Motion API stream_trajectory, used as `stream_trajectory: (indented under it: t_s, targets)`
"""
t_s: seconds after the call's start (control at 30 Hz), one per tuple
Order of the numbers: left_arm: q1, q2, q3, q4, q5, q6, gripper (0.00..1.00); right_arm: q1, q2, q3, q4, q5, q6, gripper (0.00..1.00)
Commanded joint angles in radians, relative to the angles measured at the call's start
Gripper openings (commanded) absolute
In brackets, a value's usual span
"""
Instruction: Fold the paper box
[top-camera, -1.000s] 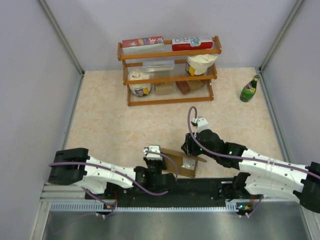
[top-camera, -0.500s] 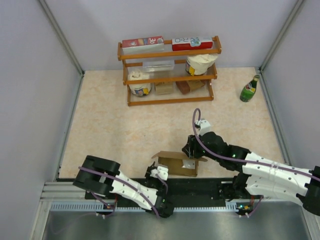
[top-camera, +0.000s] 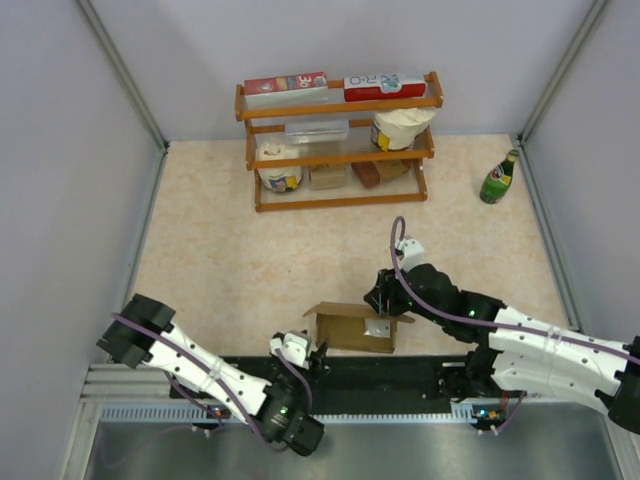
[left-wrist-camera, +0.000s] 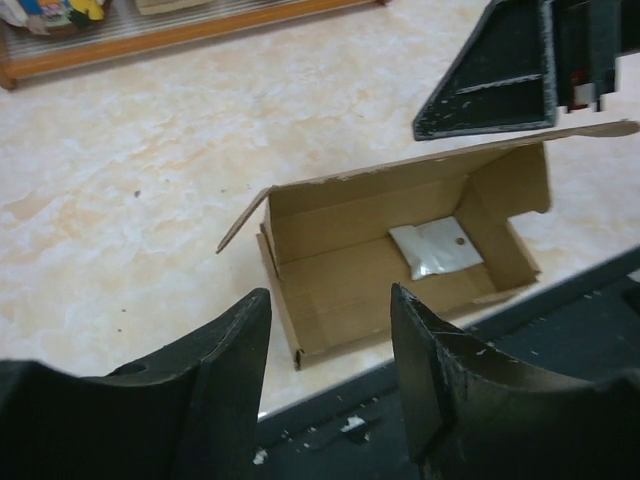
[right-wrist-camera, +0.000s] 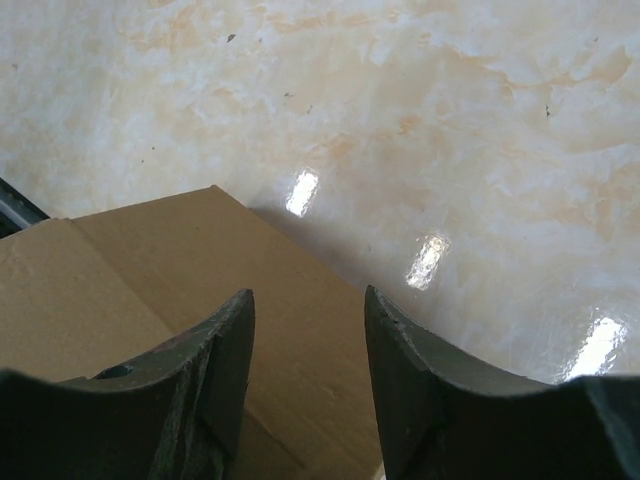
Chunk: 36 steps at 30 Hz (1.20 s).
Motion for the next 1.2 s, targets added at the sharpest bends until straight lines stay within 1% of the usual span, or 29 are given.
stream_trajectory:
  t_s: [0.0, 0.17, 0.27, 0.37, 0.4, 0.47, 0.53, 0.6, 0.63, 0.73, 0.8, 0.83, 0.87, 0.93, 0.97, 1.07, 1.17]
  targets:
    - [-0.090, -0.110, 0.033, -0.246, -0.006, -0.492, 0.56, 0.009, -0.027, -0.004, 0.024, -0.001, -0.022, 0.48]
    - [-0.262, -0.258, 0.065, -0.243, -0.018, -0.391, 0.56, 0.012, -0.038, -0.004, 0.032, -0.038, -0.074, 0.50]
    - [-0.325, -0.350, 0.121, -0.199, -0.015, -0.223, 0.55, 0.015, -0.053, -0.013, 0.059, -0.078, -0.127, 0.50]
    - [-0.345, -0.460, 0.152, -0.128, -0.038, -0.066, 0.54, 0.013, -0.069, -0.028, 0.078, -0.131, -0.176, 0.50]
    - [-0.344, -0.498, 0.152, -0.084, -0.048, 0.001, 0.54, 0.015, -0.075, -0.034, 0.084, -0.151, -0.192, 0.50]
    - [-0.344, -0.587, 0.146, 0.049, -0.062, 0.214, 0.54, 0.015, -0.075, -0.042, 0.090, -0.184, -0.227, 0.50]
    - [-0.344, -0.689, 0.122, 0.140, -0.074, 0.371, 0.54, 0.013, -0.075, -0.047, 0.087, -0.233, -0.252, 0.50]
    - [-0.344, -0.787, 0.087, 0.211, -0.081, 0.478, 0.52, 0.015, -0.072, -0.056, 0.091, -0.263, -0.265, 0.50]
    - [-0.344, -0.845, 0.067, 0.276, -0.081, 0.590, 0.53, 0.015, -0.069, -0.060, 0.092, -0.274, -0.269, 0.50]
    - [-0.344, -0.986, -0.022, 0.600, -0.074, 0.990, 0.52, 0.013, -0.059, -0.071, 0.096, -0.302, -0.279, 0.49]
    - [-0.344, -1.063, -0.074, 0.778, -0.073, 1.158, 0.52, 0.015, -0.055, -0.076, 0.096, -0.309, -0.279, 0.49]
    - [-0.342, -1.086, -0.093, 0.826, -0.071, 1.208, 0.52, 0.013, -0.050, -0.079, 0.096, -0.311, -0.279, 0.49]
    - [-0.344, -1.109, -0.107, 0.849, -0.070, 1.236, 0.52, 0.013, -0.046, -0.079, 0.096, -0.312, -0.281, 0.49]
    - [-0.344, -1.129, -0.107, 0.810, -0.070, 1.212, 0.52, 0.015, -0.032, -0.079, 0.090, -0.319, -0.287, 0.48]
    - [-0.344, -1.129, -0.104, 0.768, -0.068, 1.174, 0.52, 0.016, -0.024, -0.077, 0.084, -0.320, -0.289, 0.47]
    - [-0.344, -1.117, -0.069, 0.568, -0.061, 0.995, 0.53, 0.016, -0.001, -0.071, 0.070, -0.328, -0.299, 0.46]
    - [-0.344, -1.088, -0.039, 0.446, -0.041, 0.858, 0.53, 0.016, 0.019, -0.067, 0.062, -0.329, -0.307, 0.45]
